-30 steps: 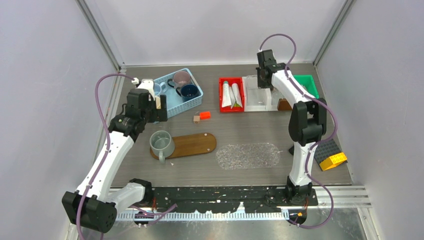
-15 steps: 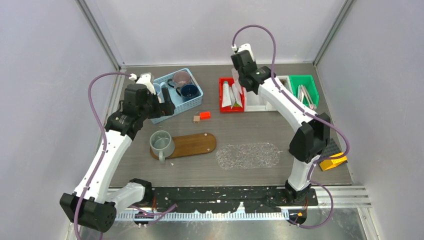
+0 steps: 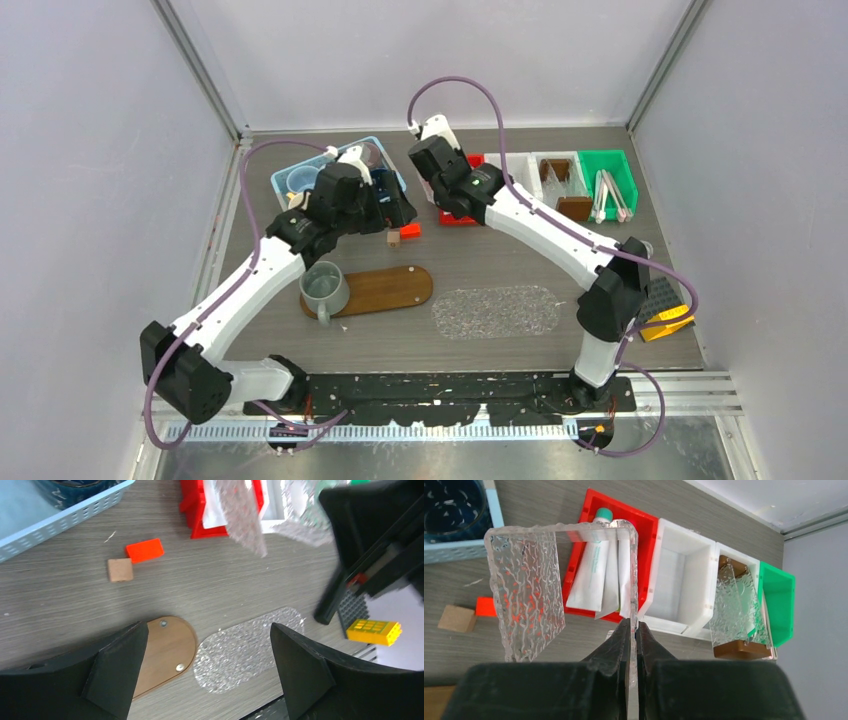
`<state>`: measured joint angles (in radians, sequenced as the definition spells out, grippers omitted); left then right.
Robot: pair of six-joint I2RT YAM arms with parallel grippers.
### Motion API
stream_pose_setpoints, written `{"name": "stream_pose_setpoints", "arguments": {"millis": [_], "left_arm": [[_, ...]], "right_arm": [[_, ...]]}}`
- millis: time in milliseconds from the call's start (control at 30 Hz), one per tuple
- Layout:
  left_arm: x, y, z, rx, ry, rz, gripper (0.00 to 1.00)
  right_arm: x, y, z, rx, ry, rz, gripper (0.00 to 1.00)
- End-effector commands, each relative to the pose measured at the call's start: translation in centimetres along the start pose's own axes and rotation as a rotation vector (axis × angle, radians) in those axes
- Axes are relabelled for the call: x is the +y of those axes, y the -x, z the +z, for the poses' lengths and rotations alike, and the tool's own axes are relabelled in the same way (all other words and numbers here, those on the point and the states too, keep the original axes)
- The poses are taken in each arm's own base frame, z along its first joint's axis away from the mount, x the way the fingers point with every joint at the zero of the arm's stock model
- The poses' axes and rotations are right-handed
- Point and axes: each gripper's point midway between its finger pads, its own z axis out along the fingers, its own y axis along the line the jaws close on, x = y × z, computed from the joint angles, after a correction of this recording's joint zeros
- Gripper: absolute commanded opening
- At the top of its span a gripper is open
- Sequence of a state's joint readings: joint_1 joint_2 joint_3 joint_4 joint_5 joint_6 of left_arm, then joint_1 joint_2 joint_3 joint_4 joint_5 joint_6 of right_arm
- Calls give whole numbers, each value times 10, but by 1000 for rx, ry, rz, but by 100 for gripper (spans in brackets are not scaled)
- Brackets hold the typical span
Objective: Prepare toiletry sets of a toothbrush and toothpaste on the tray
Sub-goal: Pick up the toothpaste holder from the storage box.
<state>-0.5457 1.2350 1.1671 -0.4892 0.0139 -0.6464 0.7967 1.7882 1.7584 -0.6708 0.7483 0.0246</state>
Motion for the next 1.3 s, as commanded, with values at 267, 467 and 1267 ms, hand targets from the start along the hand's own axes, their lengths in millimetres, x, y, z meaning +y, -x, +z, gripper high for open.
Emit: {"name": "stream_pose_setpoints", "arguments": {"millis": [267, 467, 1267], "left_arm": [[-23, 49, 26, -222, -25, -205, 91], [-14, 49, 41, -226, 29, -222, 86], [9, 16, 77, -148, 141, -163, 9]], "right_arm": [[8, 15, -36, -95, 15, 122, 1], [17, 14, -41, -97, 39, 150, 1], [61, -3, -36, -49, 26, 110, 8]]}}
